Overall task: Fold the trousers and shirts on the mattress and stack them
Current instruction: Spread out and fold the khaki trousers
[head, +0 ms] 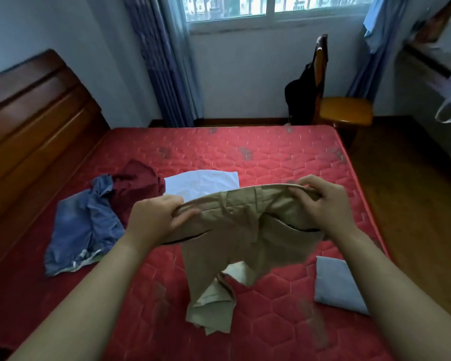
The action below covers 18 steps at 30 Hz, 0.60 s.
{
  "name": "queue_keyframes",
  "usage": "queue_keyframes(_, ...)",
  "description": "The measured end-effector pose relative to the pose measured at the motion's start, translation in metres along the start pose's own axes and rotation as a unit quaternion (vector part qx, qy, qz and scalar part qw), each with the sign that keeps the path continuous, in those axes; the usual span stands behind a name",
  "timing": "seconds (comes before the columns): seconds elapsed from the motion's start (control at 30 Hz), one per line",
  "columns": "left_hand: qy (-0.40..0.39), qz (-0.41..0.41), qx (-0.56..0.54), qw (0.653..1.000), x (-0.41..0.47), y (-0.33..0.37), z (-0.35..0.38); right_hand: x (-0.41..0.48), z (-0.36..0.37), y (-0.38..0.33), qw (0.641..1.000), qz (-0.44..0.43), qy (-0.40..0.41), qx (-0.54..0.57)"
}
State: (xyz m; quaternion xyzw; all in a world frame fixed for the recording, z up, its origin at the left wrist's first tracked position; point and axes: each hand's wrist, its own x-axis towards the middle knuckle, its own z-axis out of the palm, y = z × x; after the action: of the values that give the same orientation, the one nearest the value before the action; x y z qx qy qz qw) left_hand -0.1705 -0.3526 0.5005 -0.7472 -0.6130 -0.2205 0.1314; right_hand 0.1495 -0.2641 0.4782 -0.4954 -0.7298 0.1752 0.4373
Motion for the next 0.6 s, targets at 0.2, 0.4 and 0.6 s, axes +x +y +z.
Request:
queue_keyframes(0.2,0.019,-0.105,0.027,0.994,-0.091,-0.016,-0.064,-0.078,0.011,-0.086,1.000,0.006,-0.006,-0.028)
queue_keyframes(0.4,0.122,-0.141,-0.035,0.982,-0.122,-0.015,-0.154,-0.118,-0.016,-0.173,0.996,-0.056,0.049,-0.042)
queue_keyframes(0.6,0.245,-0.074,-0.040,0.966,-0.098,0.009,-0.267,-0.120,-0.090,-0.264,0.973,-0.149,0.168,-0.055)
